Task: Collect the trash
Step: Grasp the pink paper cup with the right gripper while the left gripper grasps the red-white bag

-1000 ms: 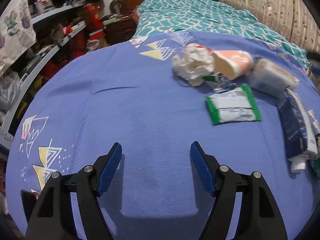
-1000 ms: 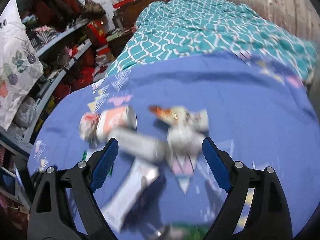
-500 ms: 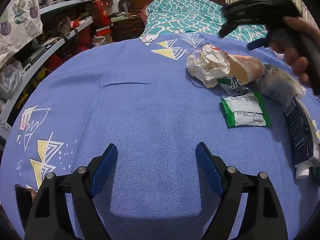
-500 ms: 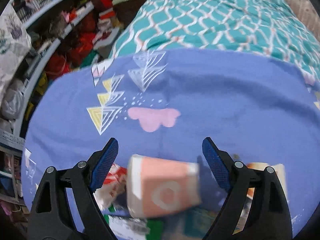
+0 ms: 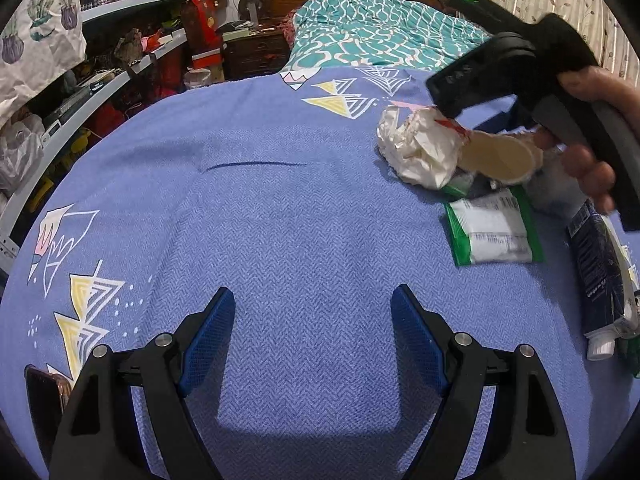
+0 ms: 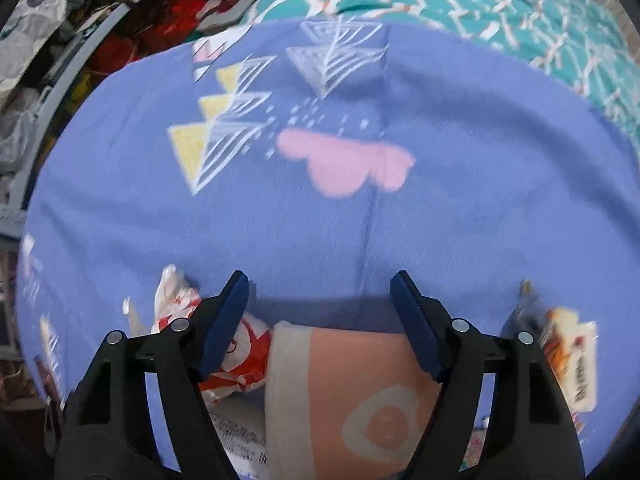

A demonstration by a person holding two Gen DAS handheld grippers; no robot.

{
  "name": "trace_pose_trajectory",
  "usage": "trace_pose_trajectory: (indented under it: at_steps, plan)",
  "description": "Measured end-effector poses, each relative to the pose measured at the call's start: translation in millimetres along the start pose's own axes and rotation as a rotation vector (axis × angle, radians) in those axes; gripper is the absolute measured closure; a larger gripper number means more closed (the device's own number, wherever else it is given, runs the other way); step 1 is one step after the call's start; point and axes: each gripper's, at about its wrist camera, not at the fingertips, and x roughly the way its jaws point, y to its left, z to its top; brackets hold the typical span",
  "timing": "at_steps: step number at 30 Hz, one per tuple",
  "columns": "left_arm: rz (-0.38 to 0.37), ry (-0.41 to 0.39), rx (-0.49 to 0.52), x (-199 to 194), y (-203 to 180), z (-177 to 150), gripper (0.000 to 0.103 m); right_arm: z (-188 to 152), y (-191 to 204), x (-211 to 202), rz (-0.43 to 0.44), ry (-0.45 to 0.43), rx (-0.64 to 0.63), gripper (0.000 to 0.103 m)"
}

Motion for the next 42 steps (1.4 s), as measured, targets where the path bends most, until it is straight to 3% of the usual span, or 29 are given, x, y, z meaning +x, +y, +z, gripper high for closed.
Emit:
trace_pose_trajectory:
  at_steps: [18,28,32,35,38,42]
  plan:
    - [0.012,-0.014,-0.035,-3,8,-2,0.026,-111,29,-35,0.122,0.017,-0.153,0.033]
    - [-0.005,-0.011,-0.049,-4,11,-2,0.027,-167,39,-50,0.124,0.031,-0.237,0.033]
    - [-0.090,-0.016,-0.093,-6,23,-1,0.027,-186,44,-53,0.138,0.033,-0.266,0.032]
    - [-0.201,-0.020,-0.173,-14,41,-1,0.027,-201,46,-65,0.161,-0.017,-0.268,0.032]
    - [-0.277,-0.060,-0.188,-32,47,3,0.027,-217,43,-89,0.159,-0.129,-0.256,0.032]
    - [-0.381,-0.082,-0.115,-49,27,12,0.028,-243,39,-120,0.106,-0.296,-0.253,0.032]
